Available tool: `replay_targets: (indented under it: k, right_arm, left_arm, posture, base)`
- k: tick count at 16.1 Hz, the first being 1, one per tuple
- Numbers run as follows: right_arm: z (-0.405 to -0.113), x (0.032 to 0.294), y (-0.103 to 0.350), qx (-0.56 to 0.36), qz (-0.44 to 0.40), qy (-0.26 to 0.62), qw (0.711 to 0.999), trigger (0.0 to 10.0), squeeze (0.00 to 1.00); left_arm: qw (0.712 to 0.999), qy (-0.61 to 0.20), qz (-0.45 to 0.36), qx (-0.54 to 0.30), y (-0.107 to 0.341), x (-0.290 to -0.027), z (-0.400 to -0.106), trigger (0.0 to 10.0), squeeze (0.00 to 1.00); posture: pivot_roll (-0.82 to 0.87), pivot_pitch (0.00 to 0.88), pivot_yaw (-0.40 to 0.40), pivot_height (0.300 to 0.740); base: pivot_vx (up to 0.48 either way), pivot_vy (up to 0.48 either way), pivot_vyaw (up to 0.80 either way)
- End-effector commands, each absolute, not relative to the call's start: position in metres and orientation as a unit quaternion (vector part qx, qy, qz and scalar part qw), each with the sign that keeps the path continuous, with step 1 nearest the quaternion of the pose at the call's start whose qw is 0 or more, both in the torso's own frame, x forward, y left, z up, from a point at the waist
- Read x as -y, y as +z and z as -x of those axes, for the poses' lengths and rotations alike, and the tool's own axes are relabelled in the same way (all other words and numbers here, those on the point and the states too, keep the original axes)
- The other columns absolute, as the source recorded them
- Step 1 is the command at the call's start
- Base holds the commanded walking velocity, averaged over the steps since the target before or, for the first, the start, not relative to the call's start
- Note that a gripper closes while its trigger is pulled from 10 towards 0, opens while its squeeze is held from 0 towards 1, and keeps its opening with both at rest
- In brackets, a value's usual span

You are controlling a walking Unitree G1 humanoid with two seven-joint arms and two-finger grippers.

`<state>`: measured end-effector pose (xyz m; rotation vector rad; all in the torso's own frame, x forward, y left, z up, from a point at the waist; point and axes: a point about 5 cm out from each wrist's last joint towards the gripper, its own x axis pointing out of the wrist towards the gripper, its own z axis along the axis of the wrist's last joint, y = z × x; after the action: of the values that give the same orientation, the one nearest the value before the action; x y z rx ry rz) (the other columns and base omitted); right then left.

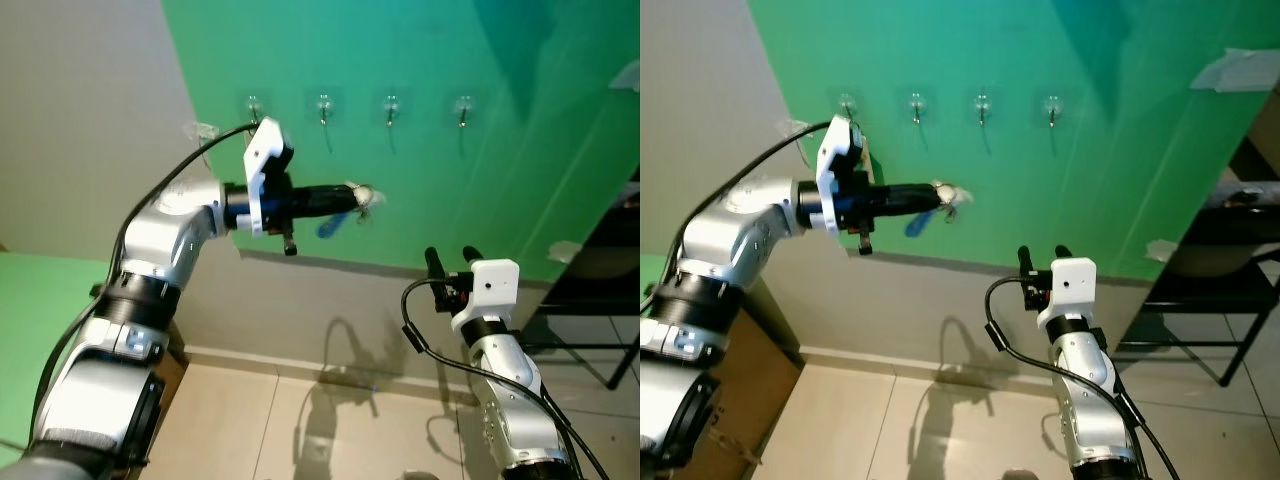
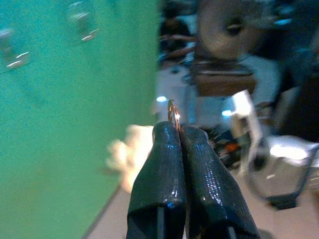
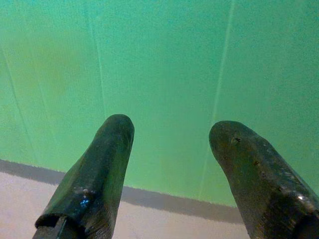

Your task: Hang keys on a hook

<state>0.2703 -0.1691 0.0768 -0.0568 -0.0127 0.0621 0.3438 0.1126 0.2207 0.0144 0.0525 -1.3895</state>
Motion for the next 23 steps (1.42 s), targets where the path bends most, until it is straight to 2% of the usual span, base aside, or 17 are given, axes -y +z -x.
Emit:
replay_targets:
  k: [1, 4, 10, 19, 23]
  right_arm:
    - [-0.273, 0.168, 0.077, 0.002, 0.024, 0.030, 0.999, 10.0, 0.00]
    - [-0.273, 0.166, 0.076, 0.000, 0.023, 0.032, 0.999, 10.0, 0.00]
    - [-0.272, 0.164, 0.071, -0.007, 0.023, 0.034, 0.999, 10.0, 0.00]
    - [-0.270, 0.165, 0.066, -0.017, 0.027, 0.038, 0.999, 10.0, 0.00]
    - [-0.271, 0.163, 0.067, -0.017, 0.028, 0.044, 0.998, 10.0, 0.00]
  left_arm:
    - [0.756, -0.655, -0.004, -0.016, 0.234, -0.107, -0.347, 10.0, 0.00]
    - [0.760, -0.650, 0.012, -0.020, 0.239, -0.105, -0.359, 10.0, 0.00]
    - [0.819, -0.569, 0.075, 0.002, 0.261, -0.120, -0.388, 10.0, 0.00]
    - [0.836, -0.535, 0.123, 0.013, 0.258, -0.139, -0.394, 10.0, 0.00]
    - [0.845, -0.519, 0.129, 0.006, 0.254, -0.139, -0.397, 10.0, 0.00]
  posture:
    - [-0.20, 0.000, 0.101, 0.740]
    - [-0.21, 0.000, 0.106, 0.740]
    - [-0.22, 0.000, 0.112, 0.740]
    - [-0.21, 0.000, 0.101, 0.740]
    - [-0.20, 0.000, 0.089, 0.740]
  base:
    - [0.000, 0.000, 0.00]
    - [0.000, 0.000, 0.00]
    - [0.000, 0.000, 0.00]
    - [0.000, 0.000, 0.00]
    - [0.000, 0.000, 0.00]
